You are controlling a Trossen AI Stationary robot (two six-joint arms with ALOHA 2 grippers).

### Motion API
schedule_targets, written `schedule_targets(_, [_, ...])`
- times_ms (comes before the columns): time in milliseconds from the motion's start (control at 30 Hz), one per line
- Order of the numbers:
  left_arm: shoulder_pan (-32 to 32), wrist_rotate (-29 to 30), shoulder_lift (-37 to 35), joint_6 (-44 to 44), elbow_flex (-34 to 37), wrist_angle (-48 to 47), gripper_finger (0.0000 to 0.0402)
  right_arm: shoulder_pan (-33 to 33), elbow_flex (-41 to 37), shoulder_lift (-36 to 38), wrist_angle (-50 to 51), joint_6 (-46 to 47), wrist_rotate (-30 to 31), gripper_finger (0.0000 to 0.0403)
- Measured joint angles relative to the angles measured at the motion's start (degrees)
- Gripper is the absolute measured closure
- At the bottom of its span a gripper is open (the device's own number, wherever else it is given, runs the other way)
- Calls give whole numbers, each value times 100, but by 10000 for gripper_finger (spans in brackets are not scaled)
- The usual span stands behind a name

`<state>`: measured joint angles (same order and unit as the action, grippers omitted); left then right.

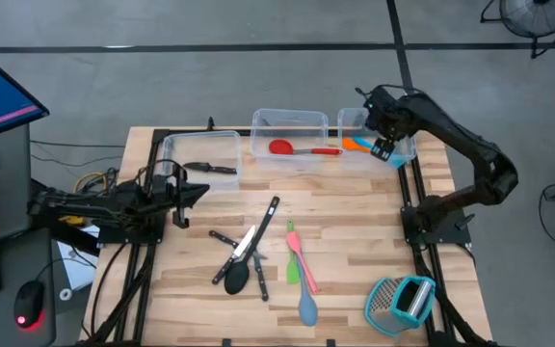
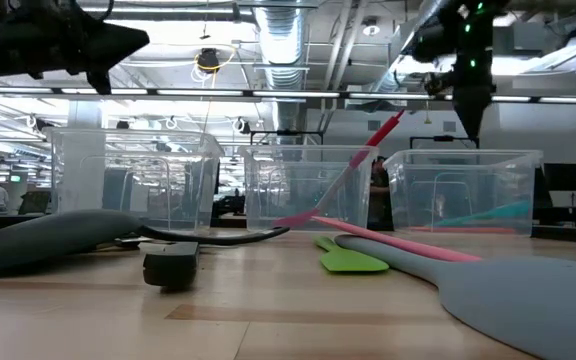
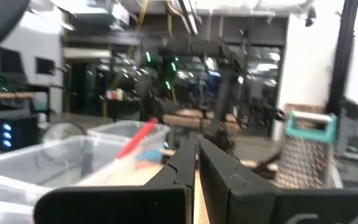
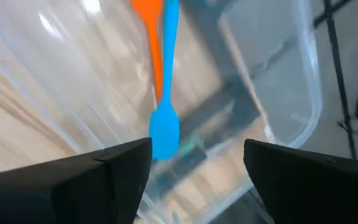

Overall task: Pick & Place Kitchen Items
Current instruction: Put the pink spatula into the top right transparent bin

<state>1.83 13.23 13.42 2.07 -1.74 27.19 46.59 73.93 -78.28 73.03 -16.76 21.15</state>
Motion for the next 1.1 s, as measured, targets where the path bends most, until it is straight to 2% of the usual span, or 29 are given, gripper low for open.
schedule_targets(200, [1,-1055,-481,42,0,-601,400,-426,267,521,-658,494,-1151,155])
schedule_targets(300, [0,-1219,-708,171,0,-1034,400,-787,267,753,-1052,824,-1667,155])
schedule_targets(400, [0,-1220,-988,289,0,-1332,400,-1265,267,901,-1277,1147,-1856,155])
schedule_targets(533, [0,-1152,-1337,297,0,-1712,400,-1969,269,933,-1414,1574,-1856,155])
schedule_targets(767, [-4,-856,-1345,429,24,-2211,400,-3231,269,591,-1927,2400,-1765,155])
schedule_targets(933, [-4,-905,-1336,607,138,-2261,400,-3962,269,-14,-1987,3785,-1041,155])
schedule_targets(1100, [-4,-1126,-1343,558,138,-2239,400,-4576,267,-872,-1995,4986,-782,155])
